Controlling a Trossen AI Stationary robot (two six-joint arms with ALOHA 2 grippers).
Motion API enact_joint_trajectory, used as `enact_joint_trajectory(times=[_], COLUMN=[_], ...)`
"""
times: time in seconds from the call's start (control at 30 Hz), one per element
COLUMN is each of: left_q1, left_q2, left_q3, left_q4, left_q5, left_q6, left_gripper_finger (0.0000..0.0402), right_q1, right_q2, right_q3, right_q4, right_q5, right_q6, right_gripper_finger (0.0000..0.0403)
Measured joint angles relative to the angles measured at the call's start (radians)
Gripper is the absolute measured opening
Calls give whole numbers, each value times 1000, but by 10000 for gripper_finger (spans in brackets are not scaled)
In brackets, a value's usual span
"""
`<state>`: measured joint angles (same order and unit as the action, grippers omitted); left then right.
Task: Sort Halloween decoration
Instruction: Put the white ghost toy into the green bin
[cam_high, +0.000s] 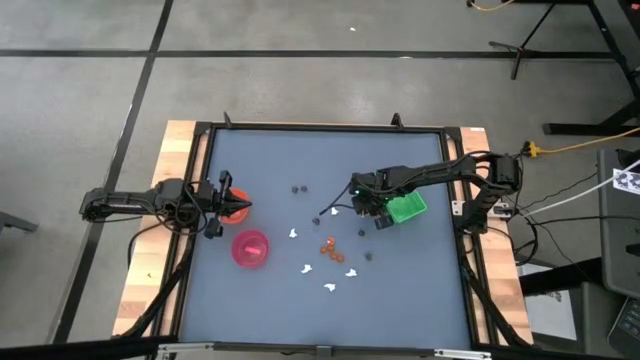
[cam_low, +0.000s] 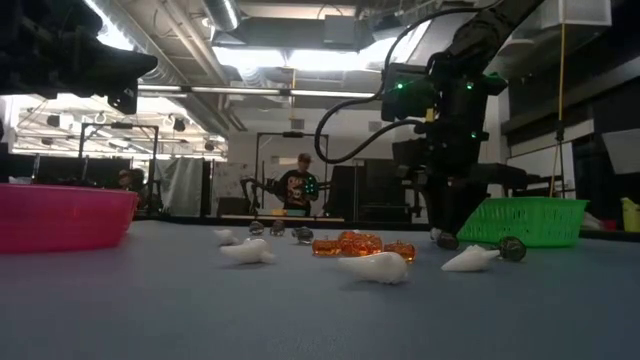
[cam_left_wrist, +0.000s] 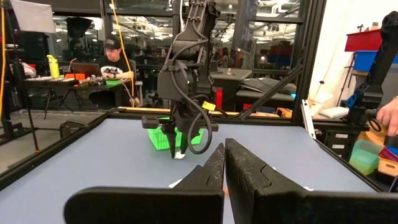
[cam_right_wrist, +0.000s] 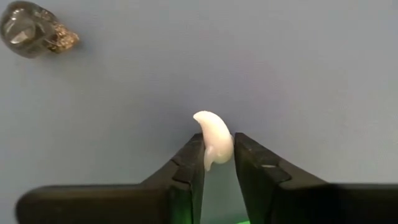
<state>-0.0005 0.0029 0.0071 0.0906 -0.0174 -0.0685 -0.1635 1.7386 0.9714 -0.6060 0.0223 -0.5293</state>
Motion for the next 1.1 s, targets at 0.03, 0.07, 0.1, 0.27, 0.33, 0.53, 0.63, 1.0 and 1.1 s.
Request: enact_joint_trajectory(times=[0.03,0.07,0.1,0.27,0.33,0.53,0.63,1.0,1.1], left_q1=[0,0,0,0,0,0,0,0,0], left_q2=[0,0,0,0,0,0,0,0,0], left_q3=[0,0,0,0,0,0,0,0,0], left_q4=[0,0,0,0,0,0,0,0,0], left_q5=[0,0,0,0,0,0,0,0,0], left_q6=[0,0,0,0,0,0,0,0,0], left_gripper_finger=[0,0,0,0,0,0,0,0,0], right_q1=[0,0,0,0,0,0,0,0,0], right_q2=[0,0,0,0,0,0,1,3,3], right_q3=[0,0,0,0,0,0,8,154,216], right_q4=[0,0,1,1,1,2,-7,-100,-161], right_q5=[0,0,1,1,1,1,-6,-9,-13], right_q6=[0,0,0,0,0,0,0,1,1], right_gripper_finger=[82,80,78,69,66,65,65,65,65])
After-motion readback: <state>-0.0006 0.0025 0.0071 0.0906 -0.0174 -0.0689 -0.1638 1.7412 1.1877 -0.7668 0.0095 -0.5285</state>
